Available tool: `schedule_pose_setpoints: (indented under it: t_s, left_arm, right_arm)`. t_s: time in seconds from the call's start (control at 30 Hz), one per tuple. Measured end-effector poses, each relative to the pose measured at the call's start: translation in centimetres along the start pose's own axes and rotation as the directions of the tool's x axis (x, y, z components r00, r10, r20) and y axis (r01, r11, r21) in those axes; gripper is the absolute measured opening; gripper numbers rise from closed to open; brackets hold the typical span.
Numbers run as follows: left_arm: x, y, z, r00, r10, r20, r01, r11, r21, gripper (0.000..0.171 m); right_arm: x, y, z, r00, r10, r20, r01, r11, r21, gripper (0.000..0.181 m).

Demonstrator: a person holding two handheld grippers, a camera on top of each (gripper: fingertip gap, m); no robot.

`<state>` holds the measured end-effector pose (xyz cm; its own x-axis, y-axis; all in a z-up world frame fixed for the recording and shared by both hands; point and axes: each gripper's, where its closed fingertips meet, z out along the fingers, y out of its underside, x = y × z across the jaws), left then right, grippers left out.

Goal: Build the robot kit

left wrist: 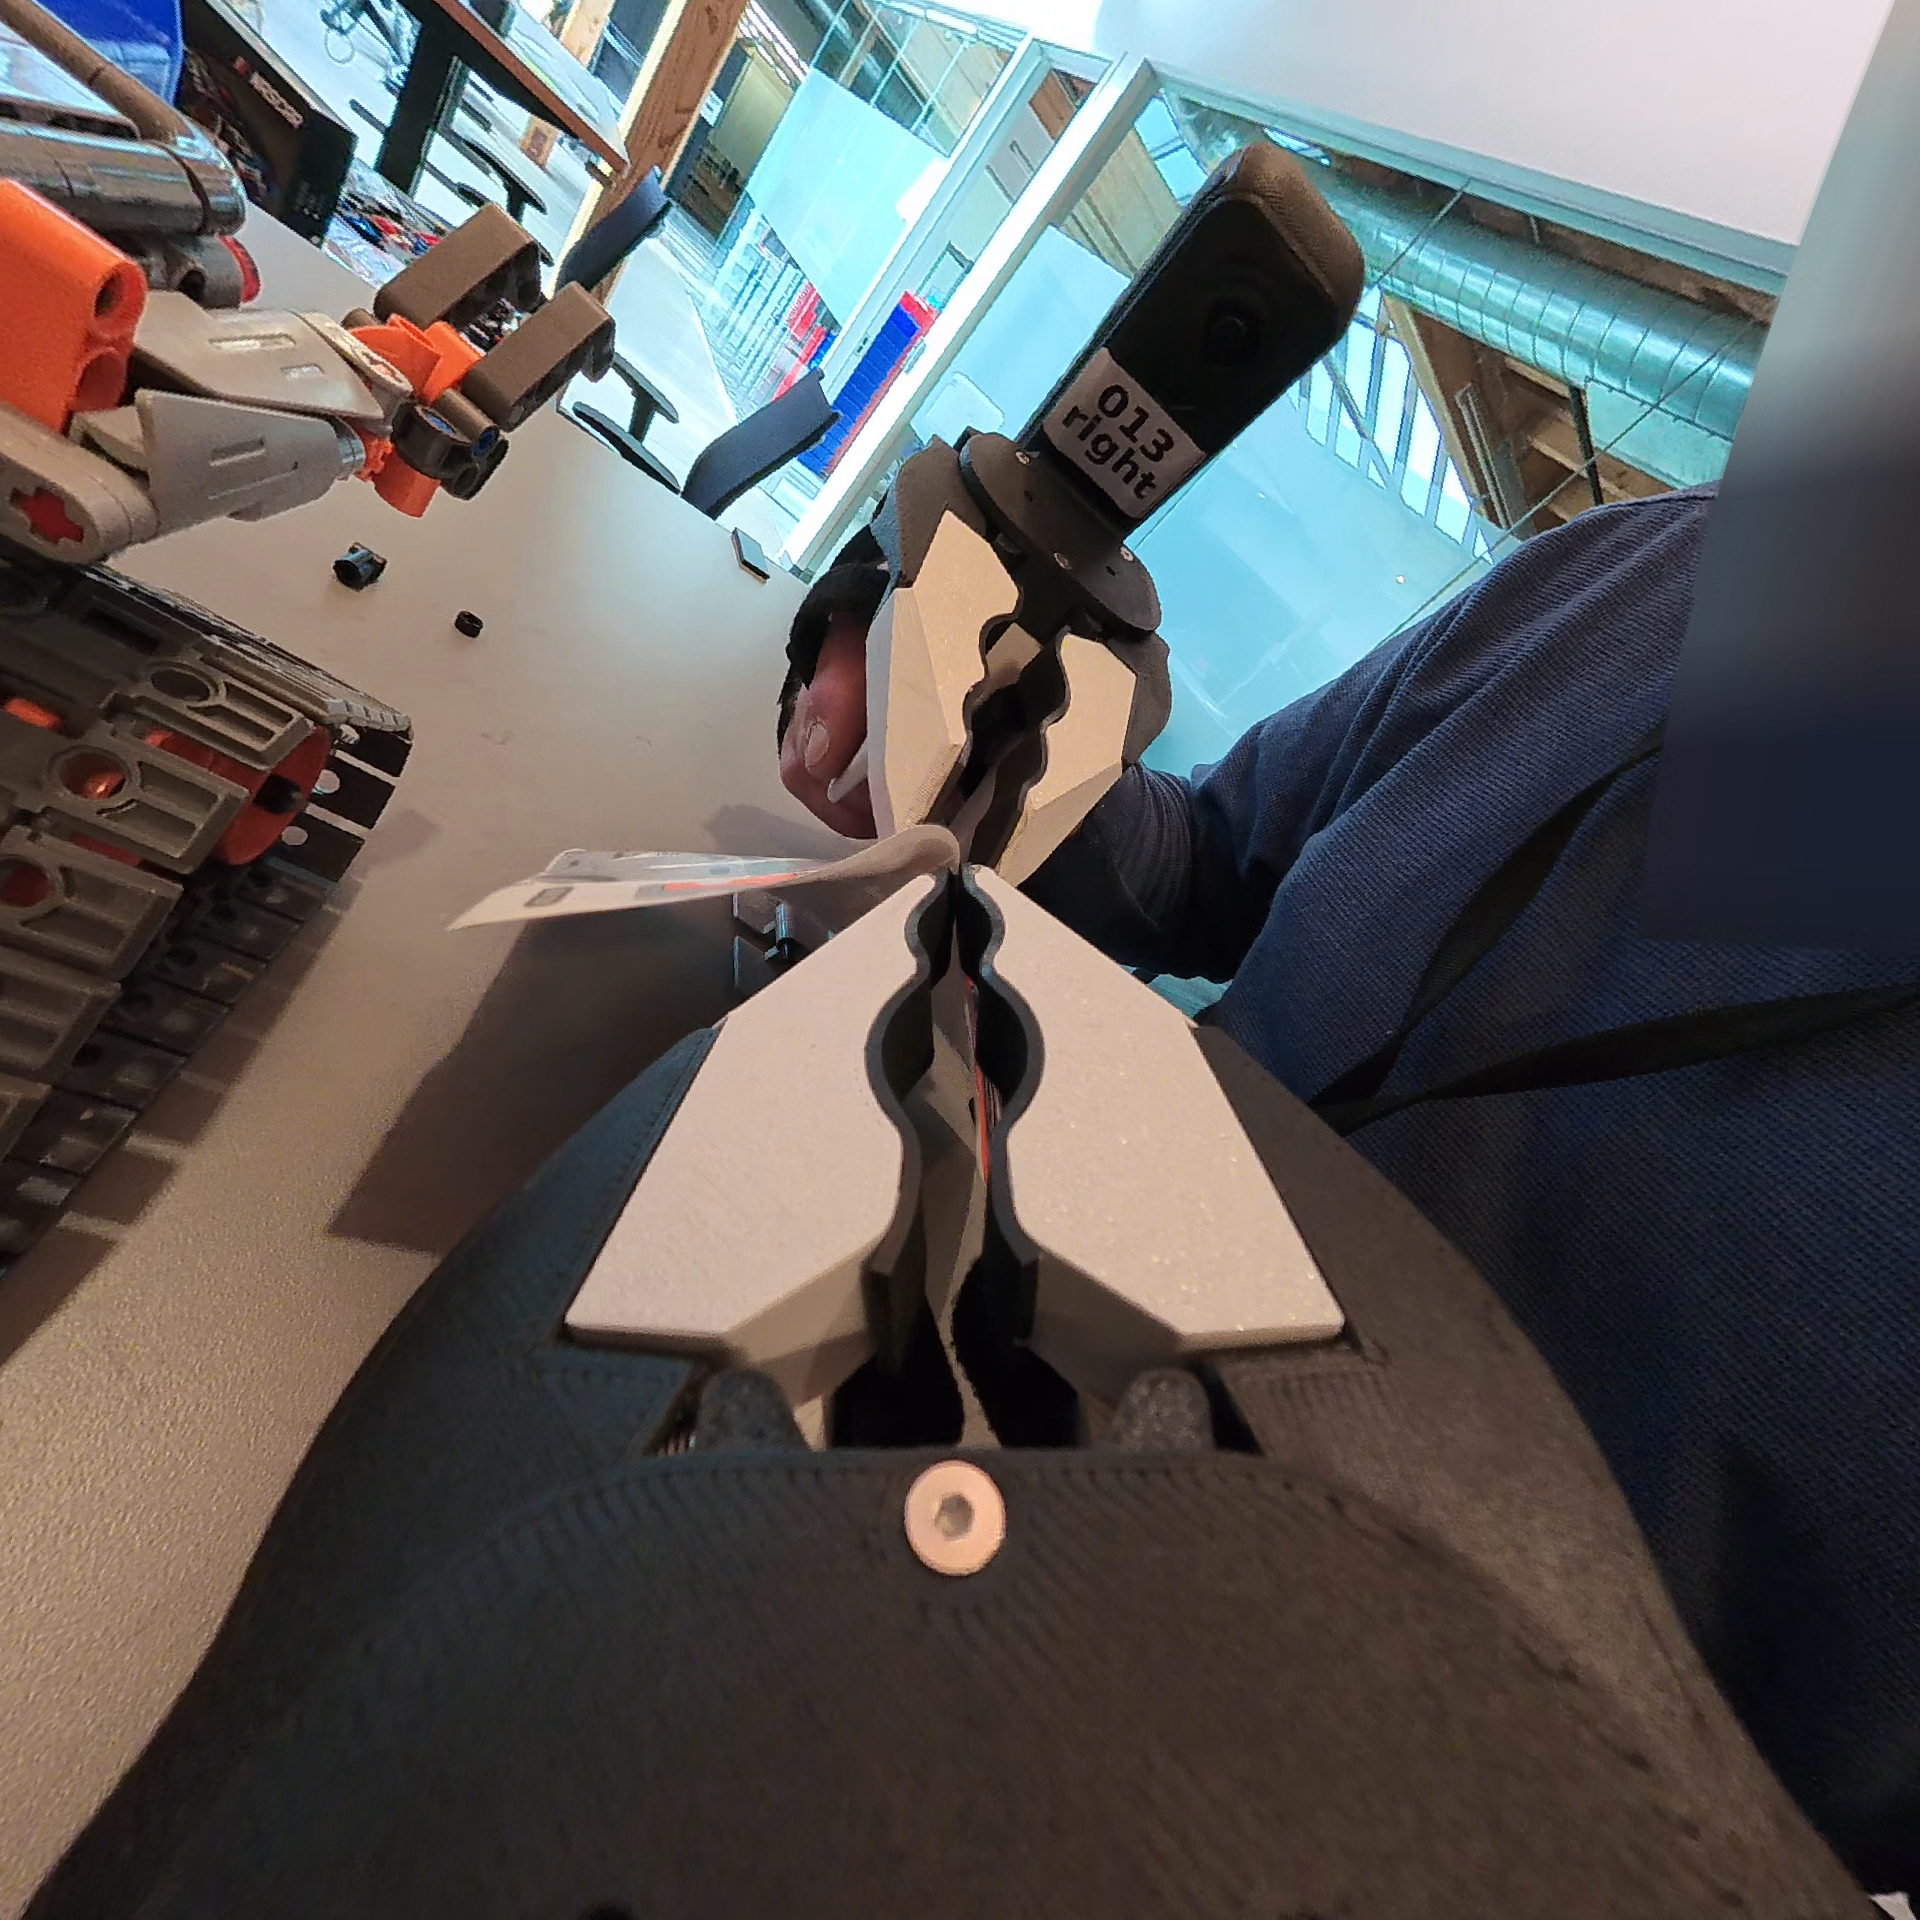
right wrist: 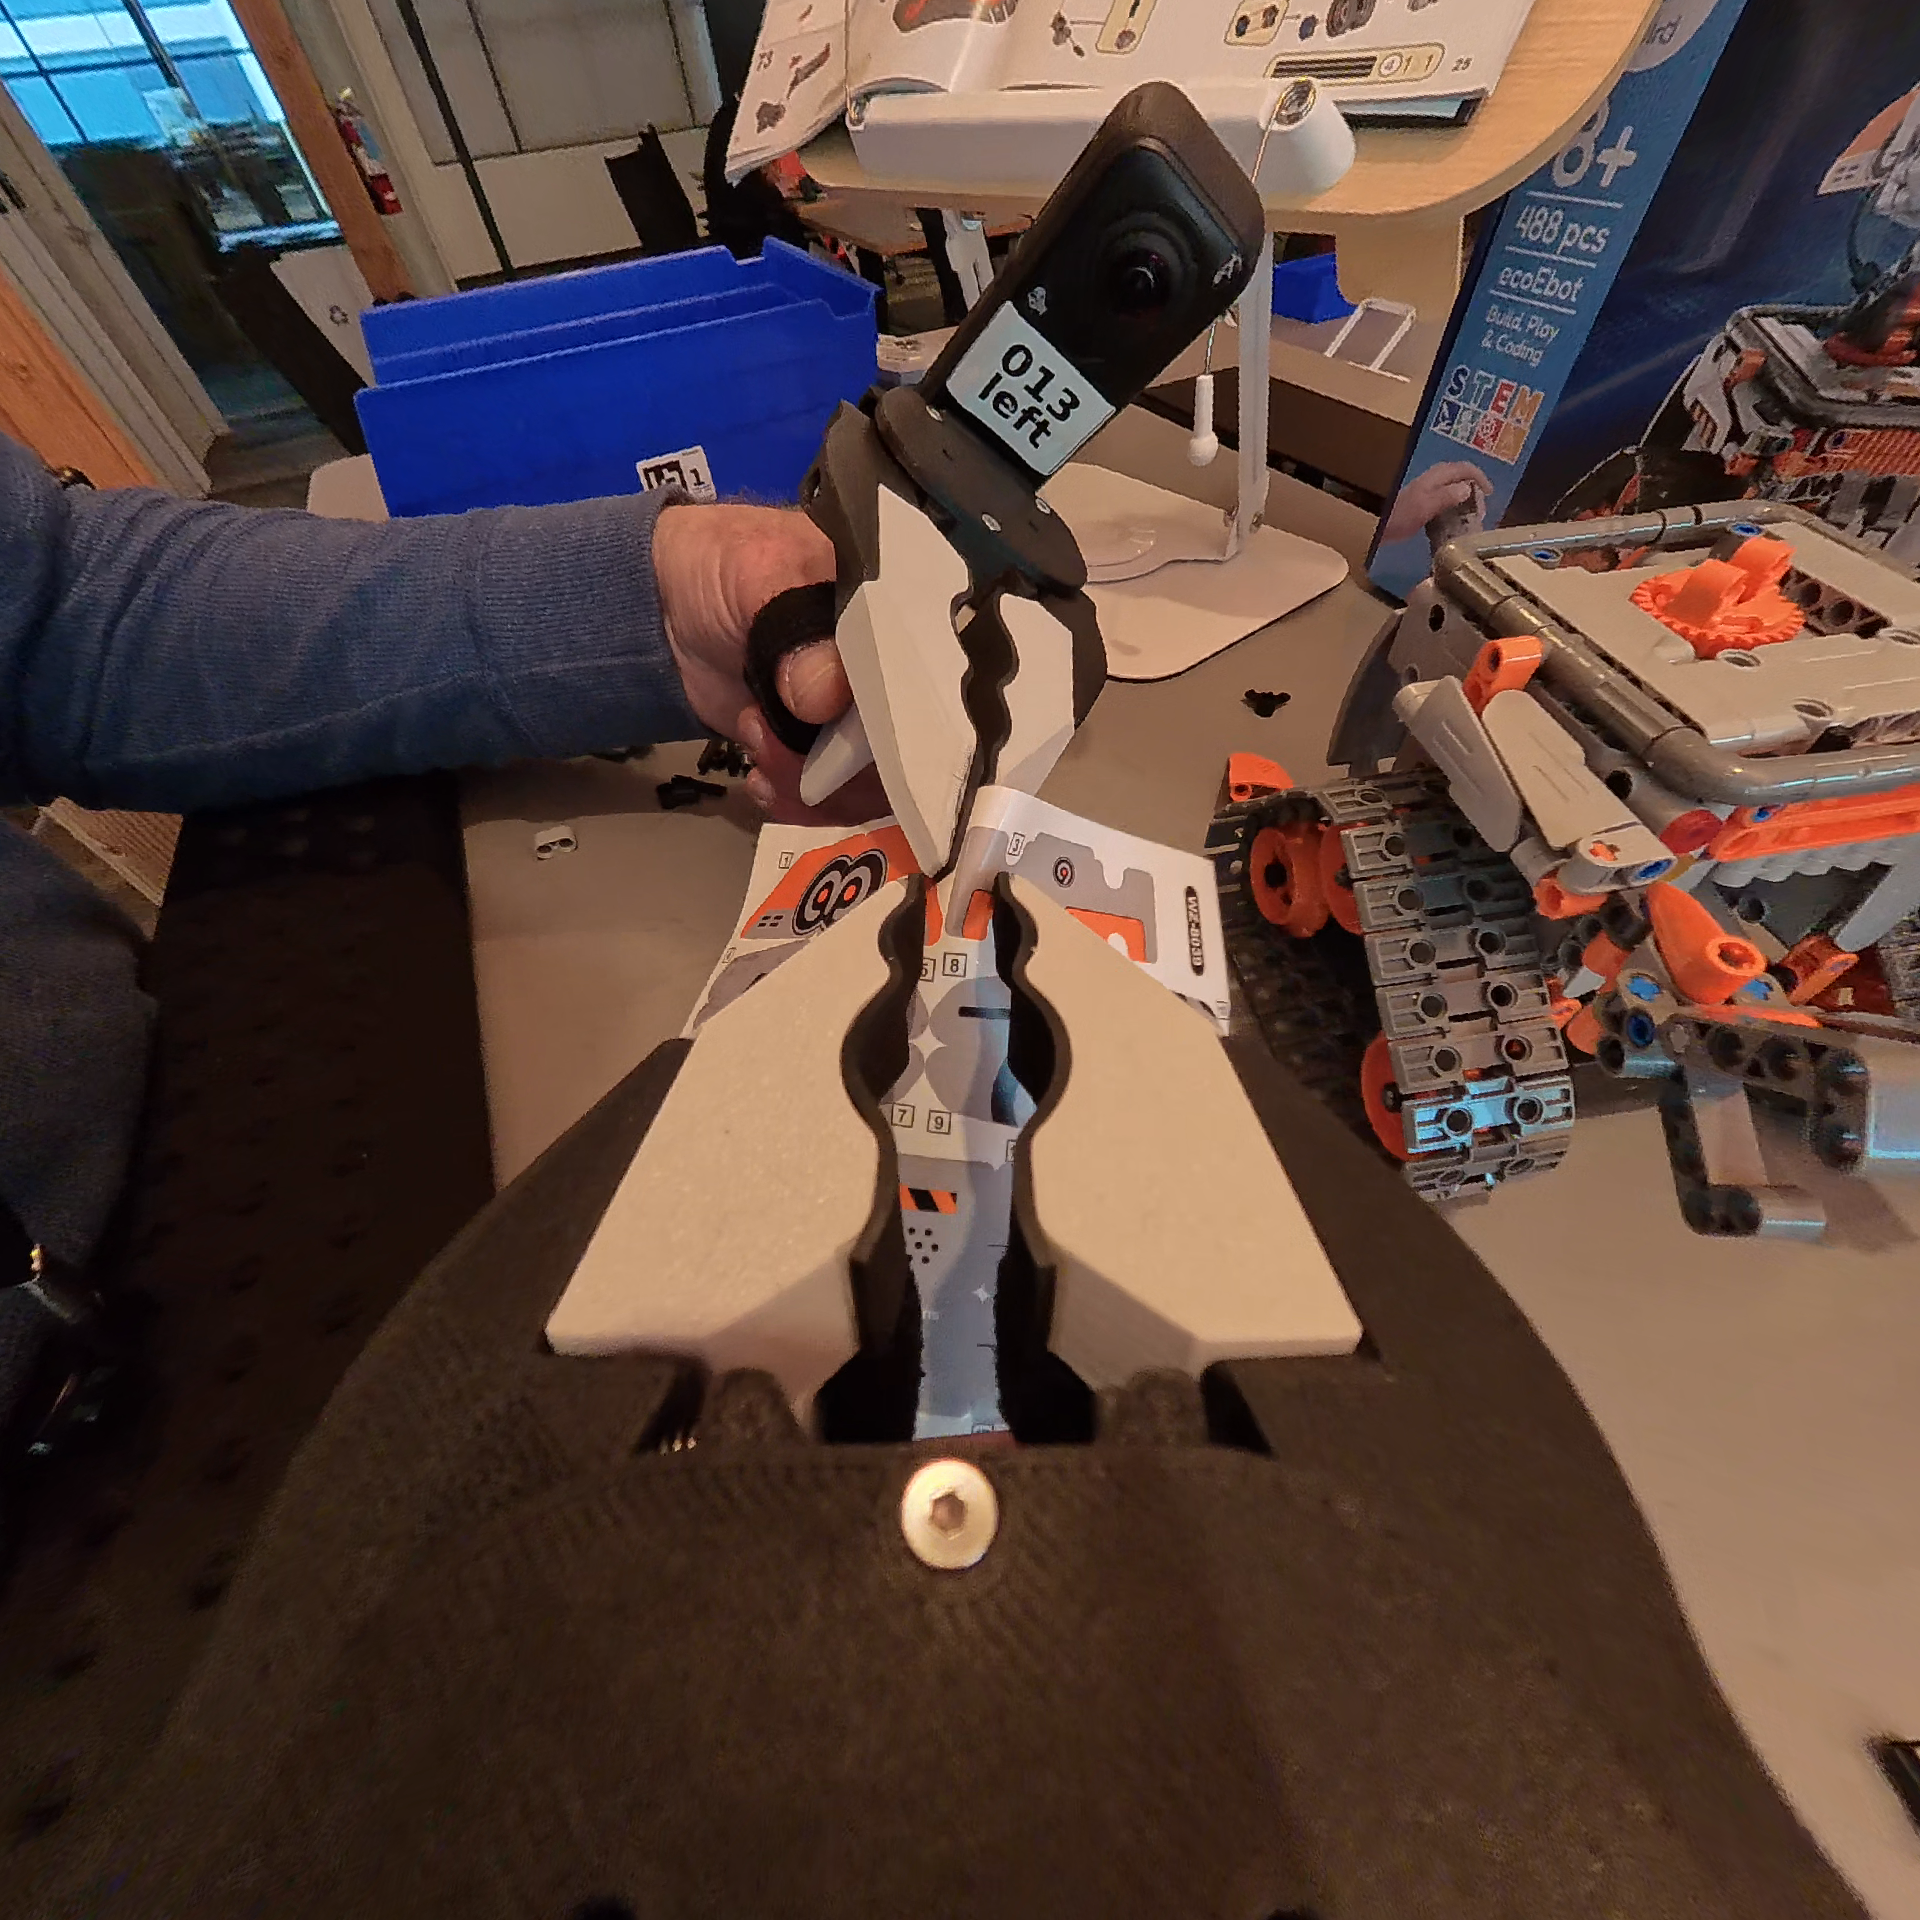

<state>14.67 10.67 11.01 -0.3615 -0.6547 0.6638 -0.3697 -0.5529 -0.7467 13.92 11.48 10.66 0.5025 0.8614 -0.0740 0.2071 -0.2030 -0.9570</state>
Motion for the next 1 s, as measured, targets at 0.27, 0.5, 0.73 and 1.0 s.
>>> schedule_pose_setpoints:
  t_s: [0.27,0.5,0.73,1.0]
  left_arm:
    - [0.1,-0.1,0.0,1.0,0.006,-0.005,-0.006,1.0,0.006,0.0]
    - [0.4,-0.3,0.2,1.0,0.004,-0.024,-0.004,1.0,0.018,0.0]
    - [1.0,-0.2,0.4,0.998,0.028,-0.059,-0.027,1.0,0.015,0.0]
    - [3.1,-0.3,0.8,0.981,0.113,-0.16,-0.109,0.994,0.03,0.0]
  right_arm:
    - [-0.2,-0.9,-0.6,0.999,0.041,0.028,-0.043,0.997,0.063,0.008]
    - [0.1,-0.7,-0.6,1.0,0.014,-0.007,-0.014,0.999,0.046,0.01]
    - [-0.7,-0.9,-0.7,0.997,0.037,0.069,-0.042,0.997,0.068,0.011]
    - [-2.3,-2.0,-1.5,0.965,0.101,0.244,-0.142,0.977,0.156,0.006]
